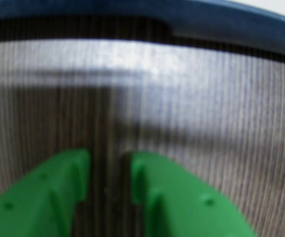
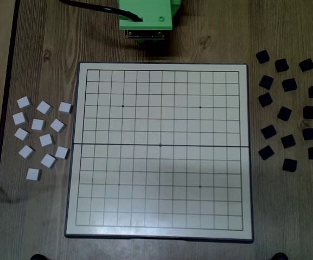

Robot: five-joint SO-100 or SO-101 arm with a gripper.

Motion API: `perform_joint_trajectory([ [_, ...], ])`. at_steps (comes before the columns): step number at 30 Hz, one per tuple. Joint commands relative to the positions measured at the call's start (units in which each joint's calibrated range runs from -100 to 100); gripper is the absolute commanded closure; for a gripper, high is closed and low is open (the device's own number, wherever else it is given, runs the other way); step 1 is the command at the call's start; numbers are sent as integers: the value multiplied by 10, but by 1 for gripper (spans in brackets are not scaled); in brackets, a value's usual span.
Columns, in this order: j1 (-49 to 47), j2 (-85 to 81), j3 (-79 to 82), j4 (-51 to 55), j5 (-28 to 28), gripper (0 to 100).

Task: Grasp a White stone and put it on the board on position (0,0).

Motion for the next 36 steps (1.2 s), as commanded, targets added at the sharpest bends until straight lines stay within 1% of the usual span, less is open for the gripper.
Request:
perform_joint_trajectory([
  [1,4,6,7,38,-3,93],
  [5,-13,7,7,37,-2,93],
  [6,-15,30,7,31,-10,93],
  [8,8,78,7,2,-9,93],
  [10,23,162,-11,-40,-10,93],
  [12,65,245,-48,-86,5,93],
  [14,105,263,-76,-95,12,94],
  [15,120,273,-98,-94,17,94],
  [19,178,205,-145,-74,21,94],
  [20,191,204,-159,-76,18,94],
  [22,214,210,-193,-76,-7,94],
  [23,224,228,-220,-68,-15,94],
  [30,279,491,-524,59,17,94],
  [33,283,541,-601,83,21,94],
  [36,283,575,-638,83,22,94],
])
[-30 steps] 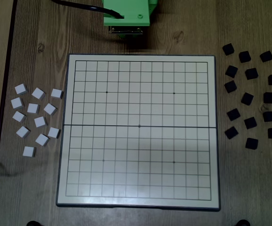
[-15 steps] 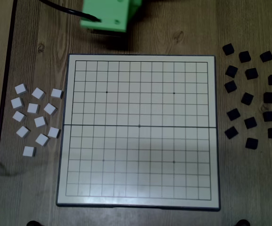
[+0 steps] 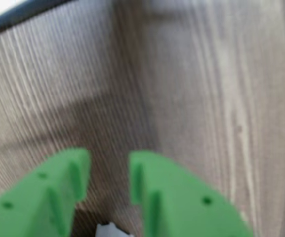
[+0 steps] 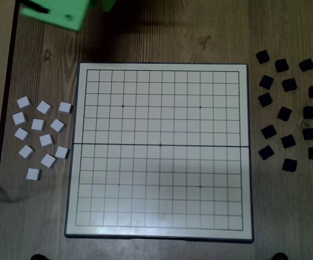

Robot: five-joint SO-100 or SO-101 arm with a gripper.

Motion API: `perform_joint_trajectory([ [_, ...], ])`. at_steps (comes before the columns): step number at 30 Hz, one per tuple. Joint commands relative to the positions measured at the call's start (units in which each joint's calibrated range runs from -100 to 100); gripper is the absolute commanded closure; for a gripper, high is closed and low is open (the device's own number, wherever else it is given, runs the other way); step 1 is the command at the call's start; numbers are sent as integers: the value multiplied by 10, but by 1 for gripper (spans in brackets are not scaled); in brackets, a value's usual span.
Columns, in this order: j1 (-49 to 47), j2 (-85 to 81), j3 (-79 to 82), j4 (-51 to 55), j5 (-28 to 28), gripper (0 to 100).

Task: Grasp a White stone and put it on the board on position (0,0).

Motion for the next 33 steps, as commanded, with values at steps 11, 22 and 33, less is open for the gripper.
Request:
perform_joint_trajectory([
  [11,28,165,-253,37,25,94],
  [22,66,356,-554,147,59,94],
  [33,86,487,-700,158,118,94],
])
